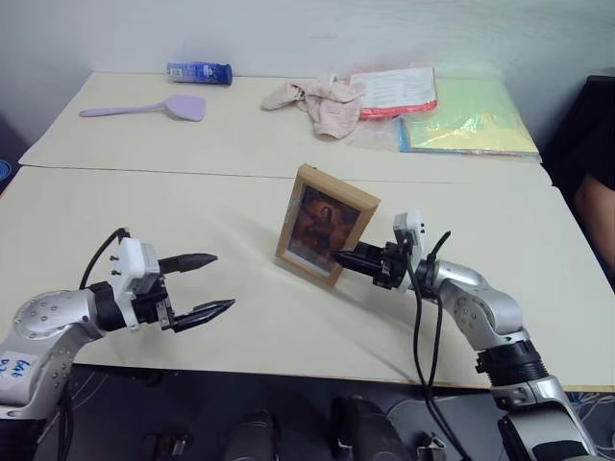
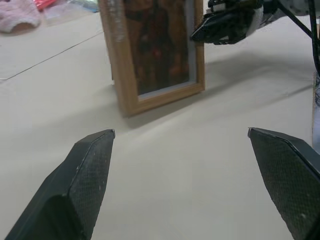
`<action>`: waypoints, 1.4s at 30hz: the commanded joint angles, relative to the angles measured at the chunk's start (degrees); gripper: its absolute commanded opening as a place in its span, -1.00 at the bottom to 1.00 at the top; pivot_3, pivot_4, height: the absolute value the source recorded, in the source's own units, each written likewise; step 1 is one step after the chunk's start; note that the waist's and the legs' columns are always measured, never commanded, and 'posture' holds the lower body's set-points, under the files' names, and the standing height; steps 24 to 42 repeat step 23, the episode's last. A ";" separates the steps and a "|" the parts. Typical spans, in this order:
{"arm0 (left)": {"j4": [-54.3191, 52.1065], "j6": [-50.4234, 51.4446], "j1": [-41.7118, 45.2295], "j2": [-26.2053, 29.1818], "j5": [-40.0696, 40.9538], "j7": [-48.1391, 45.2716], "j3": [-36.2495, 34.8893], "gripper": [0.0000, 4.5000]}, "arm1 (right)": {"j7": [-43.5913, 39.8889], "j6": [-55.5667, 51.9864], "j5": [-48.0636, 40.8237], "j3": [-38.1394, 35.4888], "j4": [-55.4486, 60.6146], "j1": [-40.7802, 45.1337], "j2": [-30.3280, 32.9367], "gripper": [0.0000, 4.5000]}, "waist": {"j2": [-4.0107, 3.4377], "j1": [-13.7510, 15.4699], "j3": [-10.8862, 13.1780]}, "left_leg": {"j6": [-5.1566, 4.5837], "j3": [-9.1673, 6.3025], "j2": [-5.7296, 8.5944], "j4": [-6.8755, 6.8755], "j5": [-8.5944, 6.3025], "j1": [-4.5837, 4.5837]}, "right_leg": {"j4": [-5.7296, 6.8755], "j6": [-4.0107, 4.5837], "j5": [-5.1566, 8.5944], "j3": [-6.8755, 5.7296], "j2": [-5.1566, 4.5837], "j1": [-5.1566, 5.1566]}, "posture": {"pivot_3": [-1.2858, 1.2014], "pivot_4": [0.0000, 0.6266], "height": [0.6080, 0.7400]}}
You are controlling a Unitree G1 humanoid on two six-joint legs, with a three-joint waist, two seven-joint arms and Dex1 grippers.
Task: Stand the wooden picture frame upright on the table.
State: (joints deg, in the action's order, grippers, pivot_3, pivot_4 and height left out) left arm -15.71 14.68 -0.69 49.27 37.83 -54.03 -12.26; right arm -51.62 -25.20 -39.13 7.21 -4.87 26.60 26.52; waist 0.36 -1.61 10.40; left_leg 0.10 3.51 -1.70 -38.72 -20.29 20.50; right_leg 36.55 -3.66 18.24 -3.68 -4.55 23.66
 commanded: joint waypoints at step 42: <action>9.59 -12.53 -8.42 -2.48 -13.17 -4.57 -7.99 1.00 | -18.06 36.12 15.51 -13.65 3.06 -17.33 11.93 0.99 | 0.08 0.13 -0.03 | -0.30 0.14 0.04 0.06 -0.15 -0.05 | -0.34 -0.18 -0.10 0.00 0.02 -0.20 | 0.03 -0.52 1.00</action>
